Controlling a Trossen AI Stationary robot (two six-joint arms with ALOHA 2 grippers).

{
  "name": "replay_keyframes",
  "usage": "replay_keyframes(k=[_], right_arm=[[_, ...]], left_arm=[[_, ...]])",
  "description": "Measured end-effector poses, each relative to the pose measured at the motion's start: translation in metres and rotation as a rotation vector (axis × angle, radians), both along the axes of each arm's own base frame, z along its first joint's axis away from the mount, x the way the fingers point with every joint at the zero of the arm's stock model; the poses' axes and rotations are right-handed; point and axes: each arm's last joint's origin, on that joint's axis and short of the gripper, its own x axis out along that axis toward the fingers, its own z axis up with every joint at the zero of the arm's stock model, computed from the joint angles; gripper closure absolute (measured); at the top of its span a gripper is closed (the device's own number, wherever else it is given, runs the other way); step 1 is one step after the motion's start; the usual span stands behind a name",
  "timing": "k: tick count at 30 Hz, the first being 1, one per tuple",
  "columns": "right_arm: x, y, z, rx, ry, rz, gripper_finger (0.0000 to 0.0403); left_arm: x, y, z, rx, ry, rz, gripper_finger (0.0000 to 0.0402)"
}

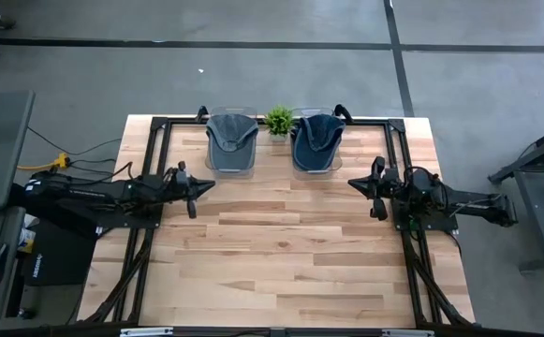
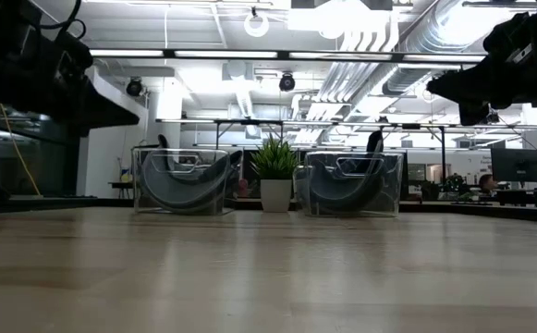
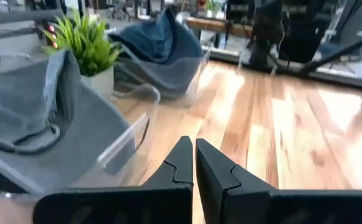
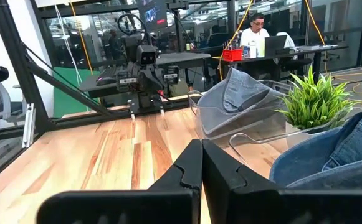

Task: Pick & Place hat
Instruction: Return to Home Position

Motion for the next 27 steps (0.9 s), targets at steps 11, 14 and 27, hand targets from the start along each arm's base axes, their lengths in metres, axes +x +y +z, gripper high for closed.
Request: replay_keyframes(k=[11,14,27], right_arm=[[0.0000,-0.0001,-0.0002,0.001,0.001,-0.002,0.0402],[0.0000,-0.0001,-0.0002,0.001,0.001,-0.002,0.0402],[0.0000,-0.0001,-0.0003,0.001,0.001,-0.003,0.0402]], left_arm=[[-0.0016,0.0000,-0.0082,0.003,0.088,-0.002,0.0401],[-0.0016,0.0000,-0.0082,0.003,0.087,-0.002,0.0401],[-0.0016,0.0000,-0.0081,0.002,0.086,-0.002,0.0401]])
